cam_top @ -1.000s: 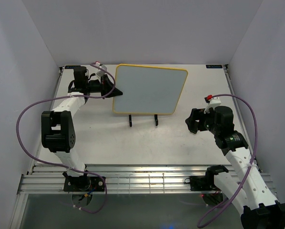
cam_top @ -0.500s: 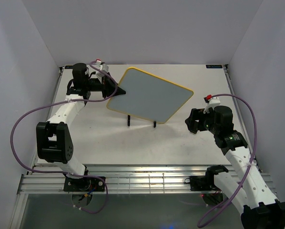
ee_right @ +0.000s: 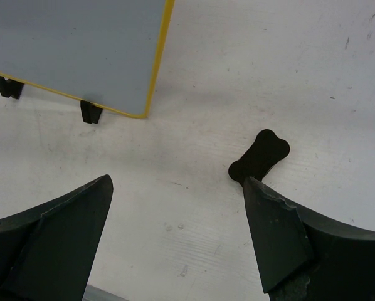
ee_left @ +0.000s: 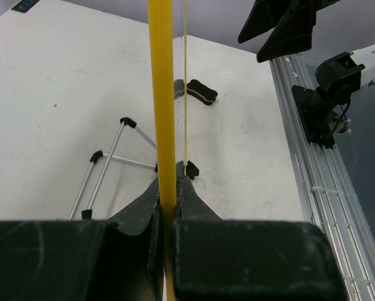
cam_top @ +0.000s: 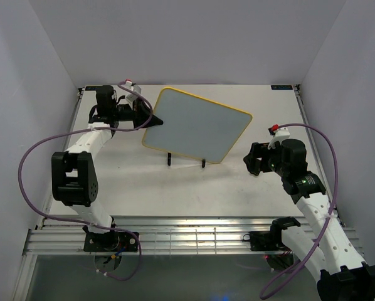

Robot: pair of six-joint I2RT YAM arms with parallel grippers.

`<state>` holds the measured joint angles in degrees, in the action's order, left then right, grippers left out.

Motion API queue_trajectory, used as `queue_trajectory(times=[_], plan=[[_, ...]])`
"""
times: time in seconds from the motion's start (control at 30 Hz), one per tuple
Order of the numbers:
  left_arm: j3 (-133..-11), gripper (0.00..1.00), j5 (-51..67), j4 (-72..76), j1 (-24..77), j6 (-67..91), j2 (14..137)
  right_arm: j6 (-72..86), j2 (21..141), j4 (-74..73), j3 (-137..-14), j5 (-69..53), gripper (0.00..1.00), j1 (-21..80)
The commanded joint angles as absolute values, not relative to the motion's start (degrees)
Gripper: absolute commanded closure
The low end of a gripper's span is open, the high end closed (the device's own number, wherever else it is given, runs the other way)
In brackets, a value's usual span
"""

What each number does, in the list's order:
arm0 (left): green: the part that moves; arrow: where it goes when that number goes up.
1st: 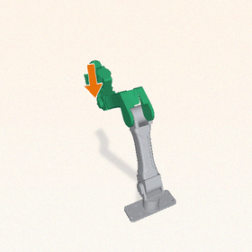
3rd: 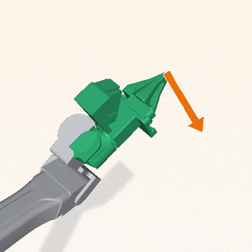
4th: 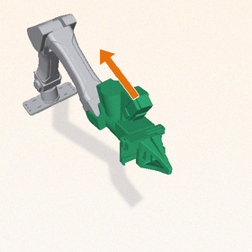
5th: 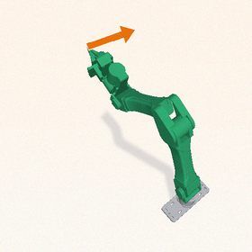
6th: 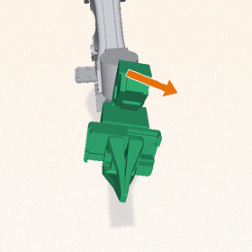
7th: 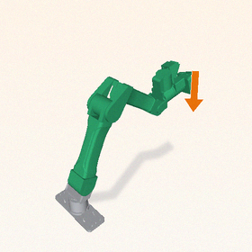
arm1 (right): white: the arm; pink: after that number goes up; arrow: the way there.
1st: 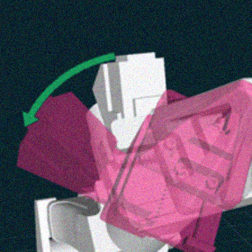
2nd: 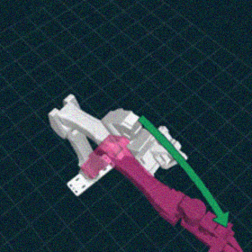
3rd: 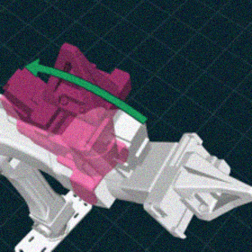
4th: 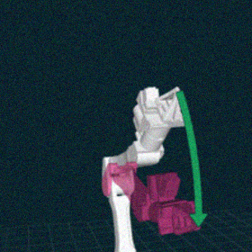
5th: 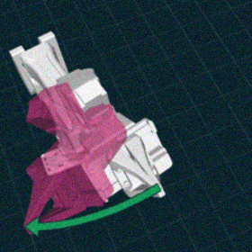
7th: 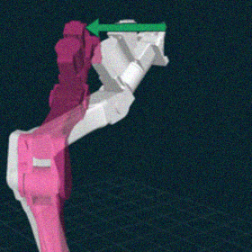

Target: Erase the whiteboard

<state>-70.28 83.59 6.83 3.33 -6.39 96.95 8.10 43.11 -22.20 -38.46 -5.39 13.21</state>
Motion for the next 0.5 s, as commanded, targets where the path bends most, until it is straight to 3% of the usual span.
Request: queue_trajectory(times=[0.0,0.47], plan=[[-73.3,1.0,100.4,8.3,0.6,-6.8,100.3,7.1,42.5,-20.3,-38.1,-6.5,0.1,13.6],[-78.5,1.0,100.2,8.2,-4.7,-7.7,112.1,7.1,42.9,-20.3,-38.5,-6.8,0.1,14.0]])
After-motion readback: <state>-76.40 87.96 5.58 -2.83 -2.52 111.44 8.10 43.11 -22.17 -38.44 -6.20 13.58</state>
